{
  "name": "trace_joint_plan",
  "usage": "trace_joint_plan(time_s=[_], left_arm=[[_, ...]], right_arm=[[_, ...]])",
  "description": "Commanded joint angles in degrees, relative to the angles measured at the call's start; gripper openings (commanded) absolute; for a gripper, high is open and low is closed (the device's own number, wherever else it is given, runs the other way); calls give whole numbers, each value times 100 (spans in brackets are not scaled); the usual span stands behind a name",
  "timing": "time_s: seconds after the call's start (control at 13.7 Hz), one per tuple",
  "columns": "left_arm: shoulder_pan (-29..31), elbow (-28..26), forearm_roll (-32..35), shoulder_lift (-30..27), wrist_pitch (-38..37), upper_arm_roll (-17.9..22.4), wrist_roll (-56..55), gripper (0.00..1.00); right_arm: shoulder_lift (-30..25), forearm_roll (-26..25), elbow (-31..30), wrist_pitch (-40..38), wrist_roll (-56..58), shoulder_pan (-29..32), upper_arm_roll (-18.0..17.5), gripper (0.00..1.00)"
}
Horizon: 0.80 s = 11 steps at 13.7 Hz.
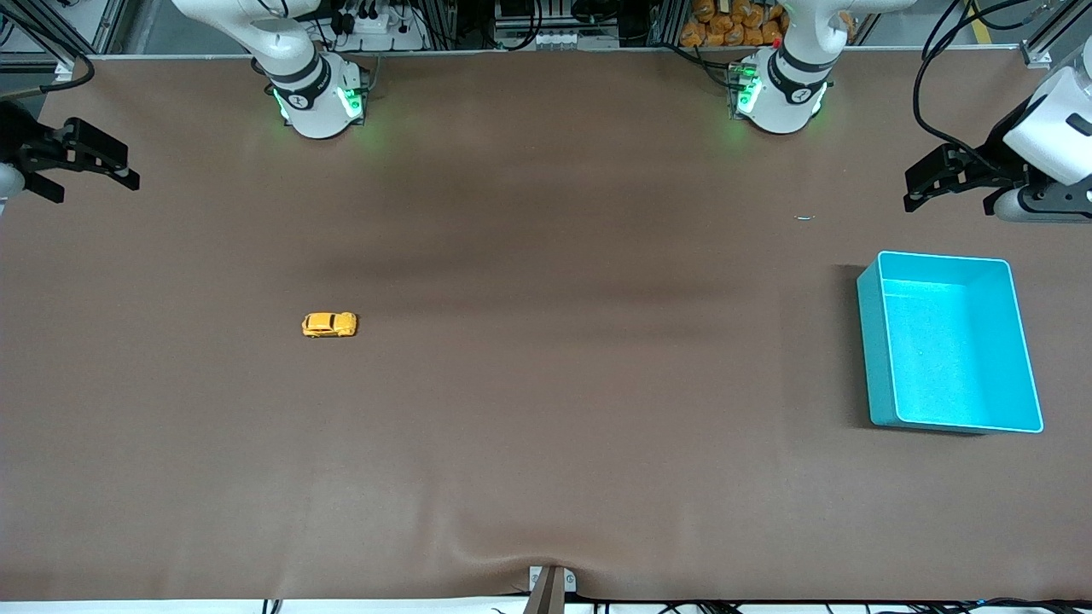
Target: Wind and store yellow beetle car
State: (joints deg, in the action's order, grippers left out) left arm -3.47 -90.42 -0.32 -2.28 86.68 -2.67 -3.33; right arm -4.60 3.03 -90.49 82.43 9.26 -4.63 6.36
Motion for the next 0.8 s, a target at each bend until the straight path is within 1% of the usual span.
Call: trace_joint_plan(time_s=[0.0,0.29,0.51,0.66,0.73], left_arm=[[101,-28,-135,-62,-98,-67,8,100],[127,-64,-135,-62,-81,-50,43,100],[127,-72,-135,-62,-72,-50,43,100],[127,-72,-135,-71,-54,-50,43,100],[119,-72,-135,-62,-46,-50,43,100]], right_arm=[[-59,-48,40,-69,-108,-125,84,100],[-59,-48,40,-61,6,-125,67,100],[-7,-57,40,-8,339,-125,49,100],[90,-83,-82,106,647,-125,49,100],[99,-83,-214,315,656,-143,49,100]])
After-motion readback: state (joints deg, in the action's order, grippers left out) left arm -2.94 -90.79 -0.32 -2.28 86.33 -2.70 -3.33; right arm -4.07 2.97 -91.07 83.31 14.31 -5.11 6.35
